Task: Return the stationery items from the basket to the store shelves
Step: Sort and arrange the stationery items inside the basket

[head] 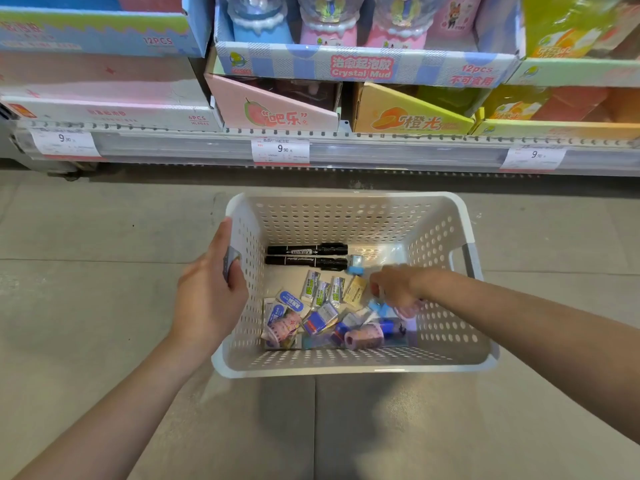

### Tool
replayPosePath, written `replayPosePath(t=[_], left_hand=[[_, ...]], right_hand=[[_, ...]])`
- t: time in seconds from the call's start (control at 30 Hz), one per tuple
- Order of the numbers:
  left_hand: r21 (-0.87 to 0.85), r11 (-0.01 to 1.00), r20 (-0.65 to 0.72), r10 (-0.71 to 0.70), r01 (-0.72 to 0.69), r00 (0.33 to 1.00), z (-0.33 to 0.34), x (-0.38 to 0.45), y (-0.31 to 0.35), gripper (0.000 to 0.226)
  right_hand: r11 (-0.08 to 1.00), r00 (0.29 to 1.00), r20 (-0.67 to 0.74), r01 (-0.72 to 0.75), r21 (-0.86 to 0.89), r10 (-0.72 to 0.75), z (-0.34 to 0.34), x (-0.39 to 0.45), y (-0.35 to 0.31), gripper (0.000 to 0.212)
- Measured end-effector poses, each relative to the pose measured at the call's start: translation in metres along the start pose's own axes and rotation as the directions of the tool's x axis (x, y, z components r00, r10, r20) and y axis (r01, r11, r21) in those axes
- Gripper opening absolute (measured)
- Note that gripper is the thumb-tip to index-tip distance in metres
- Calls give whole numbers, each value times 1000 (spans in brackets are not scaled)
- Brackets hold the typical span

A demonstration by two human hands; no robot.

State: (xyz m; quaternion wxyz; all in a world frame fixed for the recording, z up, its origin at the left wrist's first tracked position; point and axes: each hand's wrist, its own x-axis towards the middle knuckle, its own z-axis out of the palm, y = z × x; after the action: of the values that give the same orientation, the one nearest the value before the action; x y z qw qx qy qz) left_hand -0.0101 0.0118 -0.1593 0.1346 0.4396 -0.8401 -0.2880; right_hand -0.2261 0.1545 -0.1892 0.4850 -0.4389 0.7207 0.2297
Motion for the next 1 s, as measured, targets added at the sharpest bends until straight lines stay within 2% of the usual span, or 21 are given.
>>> replayPosePath(t=[0.07,0.17,0.23,0.3,0.33,0.4,0.53,0.63,0.77,0.9,1.0], left_hand=[[8,1000,-3,1,-1,1000,-1,0,0,58],[6,1000,-1,19,-19,1000,-1,-1,-1,59],[0,1000,2,29,-29,1000,0,0,-3,59],[-5,1000,3,24,-24,1000,1,0,-3,59],[-8,1000,2,20,-20,1000,0,0,-2,60],[-13,1000,3,20,-20,1000,0,0,-2,60],[-5,999,10,35,-35,999,1,0,-4,60],[-4,999,5,42,-42,999,1,0,-4,60],[1,999,2,48,-48,999,1,0,-4,60],[0,999,-2,36,-36,999,1,0,-3,60],[0,1000,-5,30,-30,1000,0,0,-3,60]], right_hand=[[1000,999,36,10,28,-11,6,3,-3,44],[994,997,-2,-74,81,74,2,6,-4,39],[982,975,-182,-99,164,129,-5,9,-3,42],[949,908,-386,-35,314,162,-6,18,-4,50],[929,890,-428,11,369,159,-6,25,-4,56],[912,905,-401,40,409,140,-3,36,-6,61],[956,935,-335,-15,294,118,0,40,-5,47],[978,961,-273,27,206,31,-2,35,-1,42],[997,992,-104,71,6,-70,-12,22,8,48],[959,998,22,55,-279,-51,-8,20,13,84],[952,1000,-19,-8,-306,3,2,16,12,111]])
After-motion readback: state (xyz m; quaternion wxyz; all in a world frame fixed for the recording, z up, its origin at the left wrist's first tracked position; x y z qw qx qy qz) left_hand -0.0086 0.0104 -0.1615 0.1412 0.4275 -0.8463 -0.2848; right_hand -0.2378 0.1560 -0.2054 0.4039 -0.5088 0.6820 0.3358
